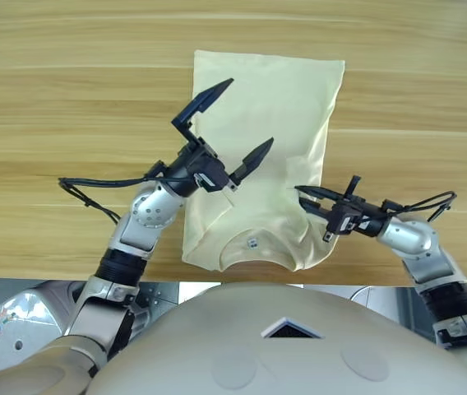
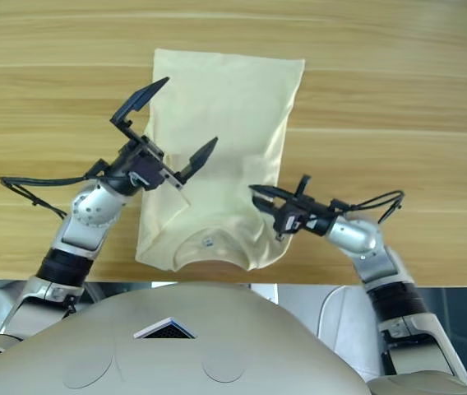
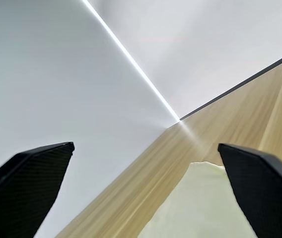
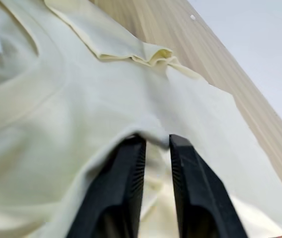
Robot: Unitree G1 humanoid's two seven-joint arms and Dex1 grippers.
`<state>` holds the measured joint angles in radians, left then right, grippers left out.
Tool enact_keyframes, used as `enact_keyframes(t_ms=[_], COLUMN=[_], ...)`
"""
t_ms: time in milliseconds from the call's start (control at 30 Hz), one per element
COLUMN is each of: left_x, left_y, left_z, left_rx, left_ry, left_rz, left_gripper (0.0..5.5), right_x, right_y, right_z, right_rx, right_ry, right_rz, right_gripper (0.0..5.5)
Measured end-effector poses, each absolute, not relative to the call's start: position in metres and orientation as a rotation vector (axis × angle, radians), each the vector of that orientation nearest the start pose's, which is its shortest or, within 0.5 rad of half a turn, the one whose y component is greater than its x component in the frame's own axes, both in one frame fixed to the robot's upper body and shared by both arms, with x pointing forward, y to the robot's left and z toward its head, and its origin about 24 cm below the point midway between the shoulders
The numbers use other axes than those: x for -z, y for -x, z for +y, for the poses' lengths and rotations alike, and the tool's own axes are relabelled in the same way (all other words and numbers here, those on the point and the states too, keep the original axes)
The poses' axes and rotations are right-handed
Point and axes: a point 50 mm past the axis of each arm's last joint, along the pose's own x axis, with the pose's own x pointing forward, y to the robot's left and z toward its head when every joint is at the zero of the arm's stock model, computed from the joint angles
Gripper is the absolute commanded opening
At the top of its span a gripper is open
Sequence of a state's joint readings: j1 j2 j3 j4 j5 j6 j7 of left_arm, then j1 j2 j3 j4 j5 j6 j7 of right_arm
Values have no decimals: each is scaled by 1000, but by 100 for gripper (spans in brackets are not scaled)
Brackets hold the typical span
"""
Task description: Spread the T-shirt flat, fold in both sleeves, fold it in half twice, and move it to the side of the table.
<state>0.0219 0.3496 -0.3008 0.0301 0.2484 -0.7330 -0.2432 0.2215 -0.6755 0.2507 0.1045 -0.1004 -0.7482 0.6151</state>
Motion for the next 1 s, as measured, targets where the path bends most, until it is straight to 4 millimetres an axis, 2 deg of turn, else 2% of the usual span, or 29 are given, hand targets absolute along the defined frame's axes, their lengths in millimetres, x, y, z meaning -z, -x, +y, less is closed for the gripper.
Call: enact_keyframes(t_ms=[167,233,300,433,500,567,633,767,867,1000], left_x=[-70,-67,-60,-22,-8,-6,-4,-3,-2,1], left_y=[-212,-213,-215,-235,-245,-261,-274,-289,-295,-294], left_z=[123,125,126,137,136,118,101,87,85,93], left_rx=[684,679,684,707,741,770,804,816,807,772], left_ry=[-544,-547,-567,-900,-987,-1011,-1030,-1052,-1055,-1060], left_rz=[-569,-547,-510,-316,-265,-297,-320,-332,-332,-324], left_gripper=[540,540,540,540,540,540,540,540,540,540], right_x=[-22,-24,-26,-37,-47,-60,-61,-36,-27,-24], right_y=[-163,-161,-160,-164,-186,-220,-246,-277,-289,-305], right_z=[-190,-190,-189,-194,-205,-214,-215,-211,-203,-220], right_rx=[-1080,-1087,-1099,-1050,-933,-789,-730,-620,-558,-408], right_ry=[708,711,711,681,711,747,786,826,819,847], right_rz=[-115,-118,-125,-157,-187,-232,-223,-106,-90,-29], right_gripper=[222,258,271,271,271,271,271,271,271,271])
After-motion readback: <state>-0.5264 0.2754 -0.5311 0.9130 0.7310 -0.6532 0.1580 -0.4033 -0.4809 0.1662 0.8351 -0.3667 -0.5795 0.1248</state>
